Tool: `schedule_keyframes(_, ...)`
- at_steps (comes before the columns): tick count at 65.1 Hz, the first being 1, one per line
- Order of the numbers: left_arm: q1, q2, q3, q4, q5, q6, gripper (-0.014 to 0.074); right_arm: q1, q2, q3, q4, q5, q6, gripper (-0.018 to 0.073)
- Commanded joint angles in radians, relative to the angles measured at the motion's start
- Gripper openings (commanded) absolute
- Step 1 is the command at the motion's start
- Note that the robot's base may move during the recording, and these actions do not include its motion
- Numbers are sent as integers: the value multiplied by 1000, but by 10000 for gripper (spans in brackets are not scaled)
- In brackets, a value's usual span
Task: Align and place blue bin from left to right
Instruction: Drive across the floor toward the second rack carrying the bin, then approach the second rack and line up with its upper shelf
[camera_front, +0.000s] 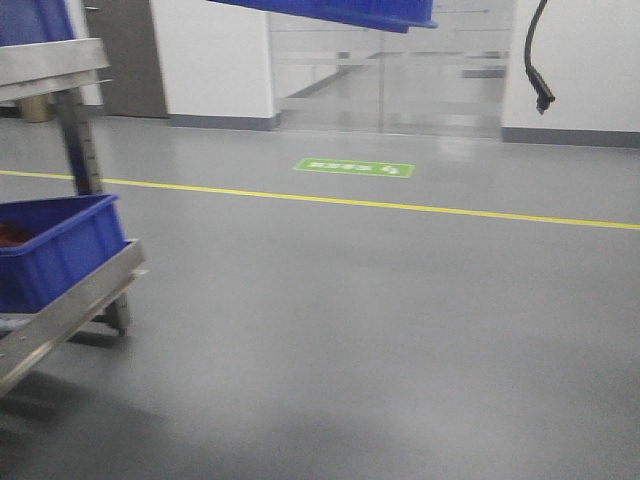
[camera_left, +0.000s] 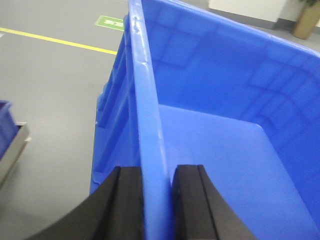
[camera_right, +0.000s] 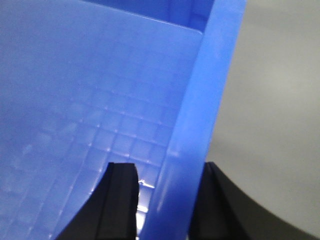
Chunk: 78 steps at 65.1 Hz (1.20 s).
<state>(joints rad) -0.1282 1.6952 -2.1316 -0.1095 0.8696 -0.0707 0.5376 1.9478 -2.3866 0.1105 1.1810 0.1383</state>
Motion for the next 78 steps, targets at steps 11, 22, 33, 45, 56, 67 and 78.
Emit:
schedule_keyframes(11, -16, -36, -27, -80, -102, 10, -111, 5, -13, -13, 26, -90, 18, -153)
schedule_keyframes(22, -16, -36, -27, -80, -102, 10, -111, 5, -13, -13, 26, -90, 18, -153)
schedule_keyframes(33, -16, -36, -27, -80, -102, 10, -111, 5, -13, -13, 26, -90, 18, -153)
schedule_keyframes(45, -16, -36, -27, -80, -102, 10, -111, 5, -13, -13, 26, -90, 18, -153)
schedule_keyframes(56, -16, -36, -27, -80, -102, 10, -111, 5, -13, -13, 26, -90, 18, -153)
schedule_keyframes(67, -16, -36, -27, -80, -102, 10, -111, 5, -13, -13, 26, -90, 18, -153)
schedule_keyframes(78, -16, -36, -27, -80, -102, 10, -111, 5, -13, -13, 26, -90, 18, -153)
